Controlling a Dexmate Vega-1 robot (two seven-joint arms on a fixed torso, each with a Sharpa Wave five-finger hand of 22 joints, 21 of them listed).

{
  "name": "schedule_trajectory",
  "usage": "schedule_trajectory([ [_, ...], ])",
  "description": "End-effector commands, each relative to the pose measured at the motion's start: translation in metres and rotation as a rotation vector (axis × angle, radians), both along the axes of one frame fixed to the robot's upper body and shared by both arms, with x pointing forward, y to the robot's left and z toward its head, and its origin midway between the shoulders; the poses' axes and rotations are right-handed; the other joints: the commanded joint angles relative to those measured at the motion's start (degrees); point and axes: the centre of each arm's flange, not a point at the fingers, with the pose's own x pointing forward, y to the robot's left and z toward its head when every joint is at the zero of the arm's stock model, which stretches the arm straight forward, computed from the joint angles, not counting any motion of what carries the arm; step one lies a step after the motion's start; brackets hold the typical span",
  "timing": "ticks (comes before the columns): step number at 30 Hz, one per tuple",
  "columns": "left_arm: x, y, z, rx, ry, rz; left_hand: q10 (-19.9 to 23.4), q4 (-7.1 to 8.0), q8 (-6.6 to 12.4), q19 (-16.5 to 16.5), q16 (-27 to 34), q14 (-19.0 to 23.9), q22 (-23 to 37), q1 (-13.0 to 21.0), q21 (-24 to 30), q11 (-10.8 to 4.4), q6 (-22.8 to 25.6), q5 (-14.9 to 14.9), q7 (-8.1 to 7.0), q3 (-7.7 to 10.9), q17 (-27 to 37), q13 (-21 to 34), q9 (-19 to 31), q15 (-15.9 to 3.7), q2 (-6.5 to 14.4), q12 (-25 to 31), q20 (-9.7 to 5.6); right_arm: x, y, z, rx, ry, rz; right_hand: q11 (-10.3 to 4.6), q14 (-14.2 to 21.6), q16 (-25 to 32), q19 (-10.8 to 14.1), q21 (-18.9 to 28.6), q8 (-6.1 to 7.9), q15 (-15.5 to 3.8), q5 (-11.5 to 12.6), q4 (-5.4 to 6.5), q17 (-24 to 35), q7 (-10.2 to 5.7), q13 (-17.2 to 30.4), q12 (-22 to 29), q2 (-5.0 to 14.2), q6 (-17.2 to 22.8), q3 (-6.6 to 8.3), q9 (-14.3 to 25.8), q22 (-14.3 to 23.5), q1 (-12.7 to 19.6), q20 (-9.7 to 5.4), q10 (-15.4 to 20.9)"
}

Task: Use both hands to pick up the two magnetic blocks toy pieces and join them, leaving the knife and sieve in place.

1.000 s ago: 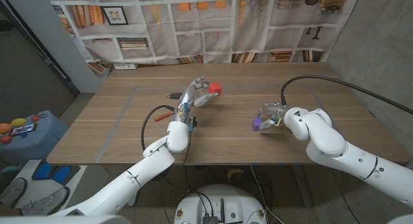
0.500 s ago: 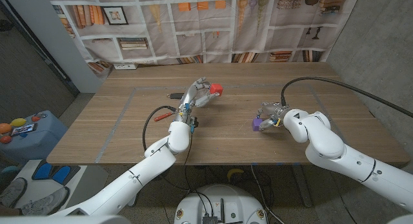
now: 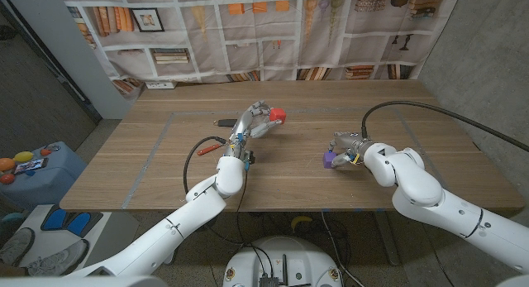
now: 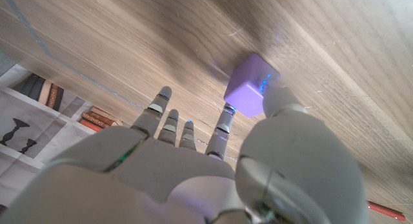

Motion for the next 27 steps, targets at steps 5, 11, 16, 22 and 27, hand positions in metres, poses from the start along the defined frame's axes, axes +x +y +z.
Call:
schedule_trajectory([
  [5, 0.002, -0.001, -0.004, -0.022, 0.018, -0.015, 0.2, 0.12, 0.34, -0.2, 0.1, 0.1, 0.2, 2.5, 0.0, 0.30, 4.1, 0.3, -3.07, -0.23, 0.2, 0.3, 0.3, -2.84, 3.3, -0.1, -0.31, 0.002, -0.002, -0.008, 0.018, -0.047, 0.004, -1.08, 1.6, 0.8, 1.9, 0.2, 2.02, -0.89, -0.3, -0.31, 0.4, -0.04, 0.0, 0.8, 0.09, 3.0, 0.16, 0.8, 0.1, 2.5, -0.76, 1.9],
  [11, 0.001, -0.002, -0.003, -0.025, 0.019, -0.021, 0.4, 0.11, 0.30, -0.2, 0.1, 0.2, 0.2, 2.5, 0.0, 0.20, 4.3, 0.3, -2.85, -0.33, 0.2, 0.3, 0.3, -2.83, 3.4, 0.0, -0.30, -0.001, -0.003, -0.009, 0.041, -0.080, 0.012, -2.36, 2.7, 1.3, 3.0, 0.2, 4.26, -2.12, -0.4, -0.20, 0.6, -0.07, -0.1, 1.1, 0.34, 6.4, -0.20, 1.5, 0.1, 4.3, -1.44, 4.1],
  [16, 0.001, -0.002, -0.003, -0.044, 0.034, -0.029, 0.4, 0.11, 0.31, -0.3, 0.1, 0.2, 0.2, 2.5, 0.0, 0.28, 4.6, 0.3, -2.82, -0.41, 0.2, 0.3, 0.3, -2.79, 3.4, 0.0, -0.24, -0.007, -0.004, -0.003, 0.067, -0.105, 0.028, -3.34, 3.6, 1.7, 3.5, 0.1, 5.81, -2.88, -0.4, 0.09, 0.9, -0.12, -0.2, 1.2, 1.28, 9.0, -0.30, 2.0, 0.1, 5.2, -1.88, 5.4],
  [22, 0.005, -0.003, -0.004, -0.055, 0.065, -0.063, 0.2, 0.09, 0.20, -0.4, -0.1, -0.2, 0.2, 2.6, 0.0, 0.50, 4.6, 0.3, -2.85, -0.49, 0.2, 0.3, 0.3, -2.56, 3.5, -0.1, -0.26, -0.011, -0.011, 0.005, 0.121, -0.124, 0.033, -3.44, 3.7, 1.8, 3.7, 0.1, 6.39, -2.99, -0.3, 0.27, 0.9, -0.15, -0.2, 1.2, 1.73, 10.0, -0.41, 2.2, 0.1, 5.4, -2.11, 5.8],
  [27, 0.007, -0.005, -0.004, -0.053, 0.078, -0.094, -0.2, 0.09, 0.05, -0.6, -0.1, -0.4, 0.2, 2.6, 0.0, 0.52, 4.5, 0.3, -2.90, -0.55, 0.2, 0.3, 0.3, -2.35, 3.6, -0.3, -0.10, -0.014, -0.016, 0.012, 0.175, -0.132, 0.048, -3.44, 3.3, 1.7, 3.8, 0.0, 6.68, -3.04, -0.3, 0.40, 1.0, -0.19, -0.2, 1.1, 1.96, 10.3, -0.58, 2.3, 0.1, 5.4, -2.13, 5.9],
])
